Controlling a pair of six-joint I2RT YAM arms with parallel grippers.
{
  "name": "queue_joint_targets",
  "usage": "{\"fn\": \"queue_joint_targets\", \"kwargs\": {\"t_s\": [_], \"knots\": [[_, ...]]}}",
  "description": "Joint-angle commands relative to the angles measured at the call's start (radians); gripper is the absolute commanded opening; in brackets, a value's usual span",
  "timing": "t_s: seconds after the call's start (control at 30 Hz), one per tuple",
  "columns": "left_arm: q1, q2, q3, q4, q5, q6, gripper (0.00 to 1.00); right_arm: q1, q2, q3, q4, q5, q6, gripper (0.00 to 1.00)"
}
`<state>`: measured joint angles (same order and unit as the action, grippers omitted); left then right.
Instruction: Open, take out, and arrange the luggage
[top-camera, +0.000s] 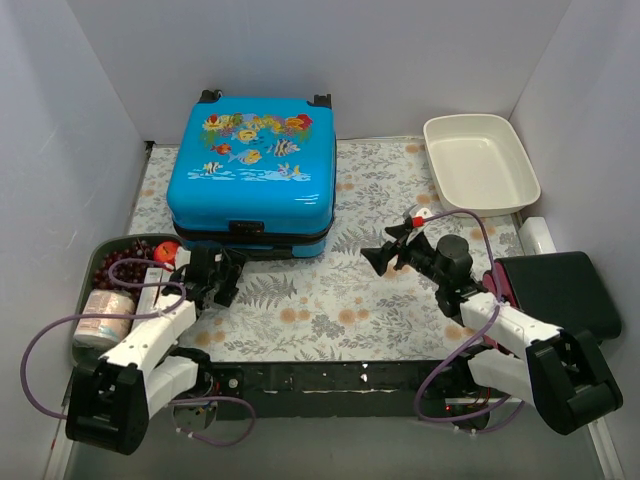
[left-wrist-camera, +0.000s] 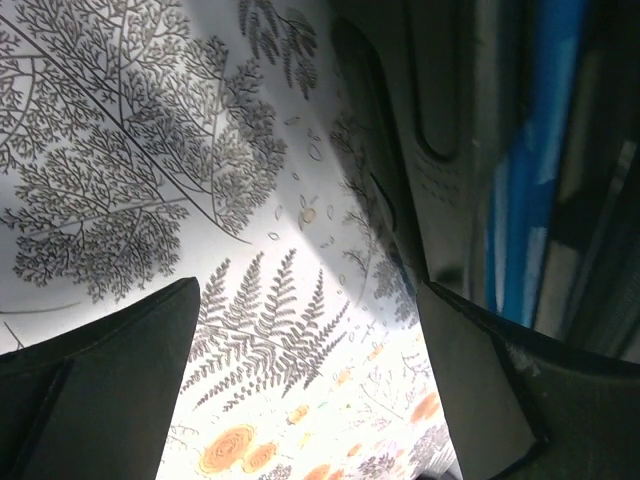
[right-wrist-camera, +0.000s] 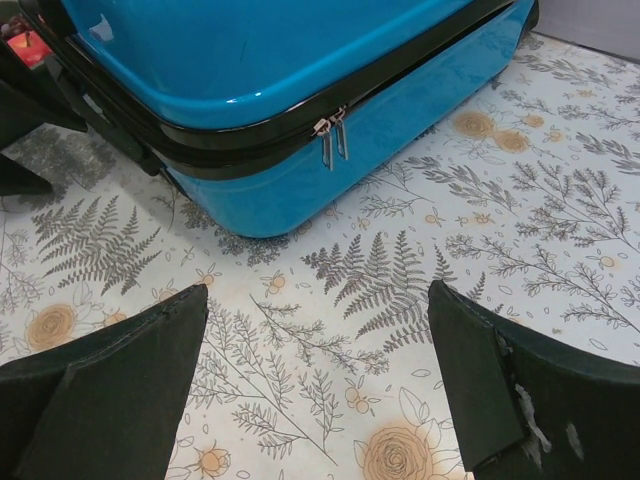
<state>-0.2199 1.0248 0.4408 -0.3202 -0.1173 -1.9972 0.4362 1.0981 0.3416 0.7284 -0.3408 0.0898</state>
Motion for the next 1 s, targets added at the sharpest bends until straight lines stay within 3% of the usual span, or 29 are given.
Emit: {"fn": "queue_joint_targets", "kwargs": {"t_s": [0.0, 0.2, 0.47, 0.57, 0.83, 0.87, 0.9, 0.97], "knots": [[-0.024, -0.118, 0.036, -0.062, -0.085, -0.307, 0.91, -0.001, -0.035, -0.001, 0.046, 0.04, -0.039, 0.98], [-0.027, -0.105, 0.064, -0.074, -0.137, -0.324, 0.92, -0.001, -0.063, -0.013, 0.043, 0.059, -0.048, 0.98], [-0.026, 0.125, 0.142, -0.003, -0.133, -0.334, 0.9, -0.001, -0.067, -0.026, 0.045, 0.083, -0.071, 0.98], [-0.027, 0.173, 0.133, -0.008, -0.147, -0.368, 0.81, -0.001, -0.06, -0.032, 0.06, 0.077, -0.087, 0.98], [-0.042, 0.294, 0.157, -0.081, -0.166, -0.411, 0.71, -0.002, -0.035, -0.046, 0.106, 0.029, -0.088, 0.98], [-0.047, 0.313, 0.176, -0.104, -0.174, -0.414, 0.68, -0.001, -0.035, -0.046, 0.106, 0.028, -0.087, 0.98], [-0.05, 0.348, 0.205, -0.121, -0.171, -0.402, 0.52, -0.002, -0.035, -0.046, 0.108, 0.025, -0.088, 0.98], [-0.061, 0.377, 0.228, -0.137, -0.167, -0.378, 0.35, -0.001, -0.035, -0.049, 0.109, 0.025, -0.113, 0.98]]}}
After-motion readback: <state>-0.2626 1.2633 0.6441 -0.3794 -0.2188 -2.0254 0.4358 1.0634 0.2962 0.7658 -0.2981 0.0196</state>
